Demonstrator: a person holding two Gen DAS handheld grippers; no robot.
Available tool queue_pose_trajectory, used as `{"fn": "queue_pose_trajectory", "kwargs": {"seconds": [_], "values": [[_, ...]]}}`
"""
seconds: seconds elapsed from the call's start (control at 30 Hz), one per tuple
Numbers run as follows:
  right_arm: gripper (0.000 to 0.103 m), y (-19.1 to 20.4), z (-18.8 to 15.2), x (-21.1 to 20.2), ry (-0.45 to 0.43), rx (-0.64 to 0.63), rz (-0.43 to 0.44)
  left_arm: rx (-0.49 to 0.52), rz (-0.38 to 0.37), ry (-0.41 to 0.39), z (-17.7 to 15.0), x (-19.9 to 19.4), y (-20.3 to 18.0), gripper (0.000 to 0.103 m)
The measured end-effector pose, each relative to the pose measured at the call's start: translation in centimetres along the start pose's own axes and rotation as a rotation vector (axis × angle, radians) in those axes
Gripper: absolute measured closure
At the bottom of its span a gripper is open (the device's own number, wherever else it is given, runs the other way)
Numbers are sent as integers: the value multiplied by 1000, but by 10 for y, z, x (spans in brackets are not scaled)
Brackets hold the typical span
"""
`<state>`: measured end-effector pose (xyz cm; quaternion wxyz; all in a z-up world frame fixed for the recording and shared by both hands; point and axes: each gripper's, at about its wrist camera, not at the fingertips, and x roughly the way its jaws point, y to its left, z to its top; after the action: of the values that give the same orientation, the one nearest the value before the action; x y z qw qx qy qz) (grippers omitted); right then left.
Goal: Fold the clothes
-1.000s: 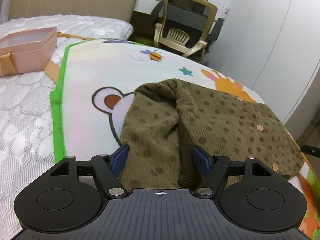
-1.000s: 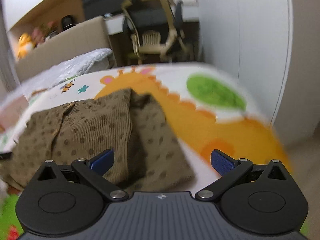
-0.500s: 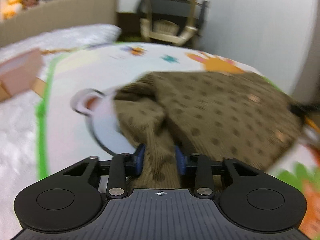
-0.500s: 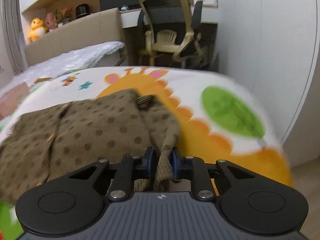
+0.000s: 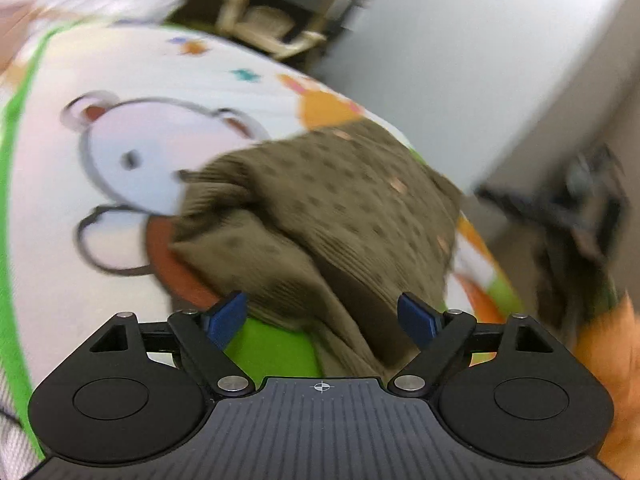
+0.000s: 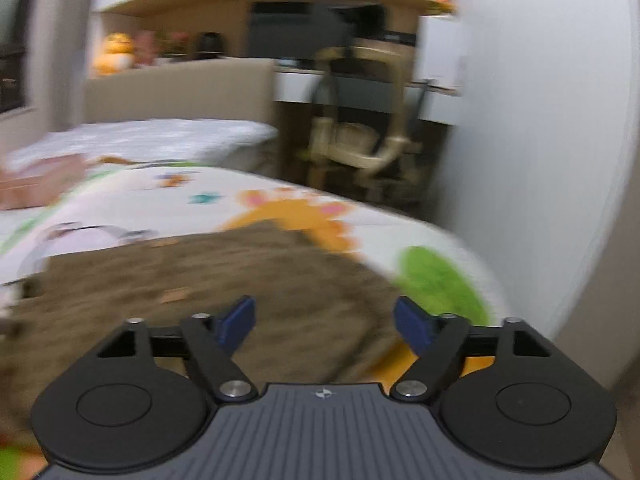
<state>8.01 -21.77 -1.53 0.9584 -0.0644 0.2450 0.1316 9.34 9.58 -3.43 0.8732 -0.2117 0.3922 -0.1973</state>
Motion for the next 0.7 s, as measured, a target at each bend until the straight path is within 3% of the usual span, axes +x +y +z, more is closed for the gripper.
{"fn": "queue_pose_trajectory", "kwargs": {"seconds": [0.17,0.23,0.3,0.4,0.57,0.63,0.67,0.7], "values": [[18,55,-12,-18,29,-122,195,-64,-87,40,-6,15,-8,16],[16,71,-15,-26,32,-160,279,-75,-137,59,-11,21,-16,25],[8,85,-19,-35,31,-216,367,-89,-174,54,-12,20,-20,26],[6,112,-27,-42,20,-327,445,-97,-204,30,-7,17,-25,26],[6,157,-39,-21,41,-438,427,-98,-229,3,8,20,-32,23],[14,169,-41,-8,30,-478,347,-108,-227,1,10,24,-30,22],[27,172,-40,-2,26,-482,311,-113,-225,0,11,23,-29,22],[32,170,-35,4,34,-447,295,-117,-223,-1,11,20,-27,21]]}}
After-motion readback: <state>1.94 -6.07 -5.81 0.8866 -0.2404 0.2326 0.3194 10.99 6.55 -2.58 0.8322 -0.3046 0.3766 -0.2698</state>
